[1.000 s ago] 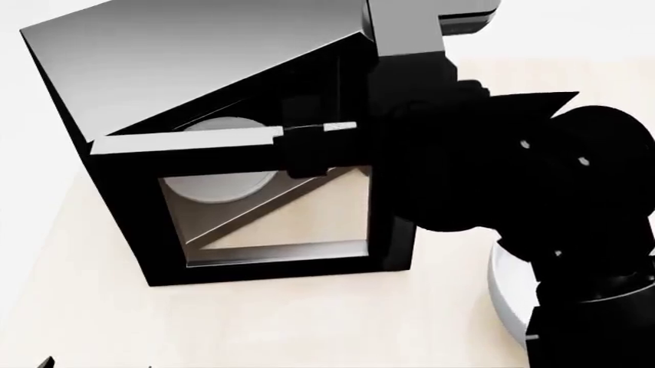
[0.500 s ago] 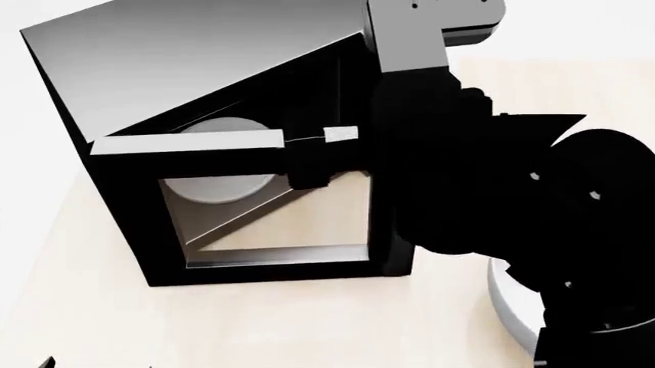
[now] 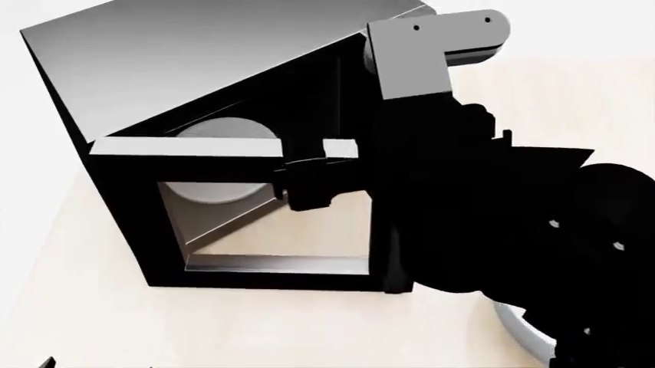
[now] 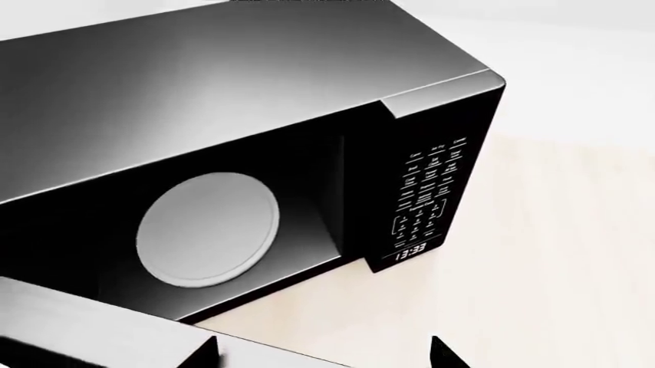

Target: Open the microwave.

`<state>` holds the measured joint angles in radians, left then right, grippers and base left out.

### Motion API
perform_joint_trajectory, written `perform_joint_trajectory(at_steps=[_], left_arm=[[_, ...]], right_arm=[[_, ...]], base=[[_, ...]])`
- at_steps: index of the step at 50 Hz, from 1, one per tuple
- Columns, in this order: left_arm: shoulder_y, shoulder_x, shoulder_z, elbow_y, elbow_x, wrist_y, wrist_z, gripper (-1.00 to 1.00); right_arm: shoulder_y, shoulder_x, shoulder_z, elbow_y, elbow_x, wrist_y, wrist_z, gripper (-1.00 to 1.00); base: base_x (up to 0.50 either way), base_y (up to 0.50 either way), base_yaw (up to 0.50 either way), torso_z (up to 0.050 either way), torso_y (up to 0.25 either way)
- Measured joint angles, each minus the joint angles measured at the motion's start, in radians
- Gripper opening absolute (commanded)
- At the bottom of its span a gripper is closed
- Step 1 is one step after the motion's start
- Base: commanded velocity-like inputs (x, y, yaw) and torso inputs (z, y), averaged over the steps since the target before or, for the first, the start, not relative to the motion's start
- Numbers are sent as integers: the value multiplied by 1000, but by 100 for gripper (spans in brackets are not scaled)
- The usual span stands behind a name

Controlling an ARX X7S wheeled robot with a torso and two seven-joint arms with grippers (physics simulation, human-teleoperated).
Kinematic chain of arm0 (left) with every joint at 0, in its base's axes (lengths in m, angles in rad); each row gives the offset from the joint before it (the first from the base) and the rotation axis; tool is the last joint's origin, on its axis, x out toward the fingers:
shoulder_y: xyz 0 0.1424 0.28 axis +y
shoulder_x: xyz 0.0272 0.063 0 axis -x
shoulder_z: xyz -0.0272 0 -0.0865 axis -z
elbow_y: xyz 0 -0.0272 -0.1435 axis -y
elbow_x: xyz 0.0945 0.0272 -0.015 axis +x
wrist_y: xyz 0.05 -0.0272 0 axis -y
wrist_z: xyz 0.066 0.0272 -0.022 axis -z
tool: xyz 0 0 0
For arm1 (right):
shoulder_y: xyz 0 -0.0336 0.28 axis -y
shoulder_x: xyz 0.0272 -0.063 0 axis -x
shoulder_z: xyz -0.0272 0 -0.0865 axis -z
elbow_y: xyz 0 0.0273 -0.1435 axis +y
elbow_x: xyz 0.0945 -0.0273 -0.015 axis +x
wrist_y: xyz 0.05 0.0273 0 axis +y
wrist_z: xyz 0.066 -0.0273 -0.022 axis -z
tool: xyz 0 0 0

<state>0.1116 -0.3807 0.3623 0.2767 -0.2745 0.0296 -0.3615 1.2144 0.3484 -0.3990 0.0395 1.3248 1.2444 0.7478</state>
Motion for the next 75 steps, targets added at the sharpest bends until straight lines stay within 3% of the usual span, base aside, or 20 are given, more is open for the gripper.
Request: perform_joint_trajectory(at_steps=[75], left_arm=[[2, -16, 15, 15, -4, -3, -19, 100]], right_arm=[[-221, 73, 65, -383, 167, -34, 175, 100]], base=[[0, 1, 2, -3, -8]])
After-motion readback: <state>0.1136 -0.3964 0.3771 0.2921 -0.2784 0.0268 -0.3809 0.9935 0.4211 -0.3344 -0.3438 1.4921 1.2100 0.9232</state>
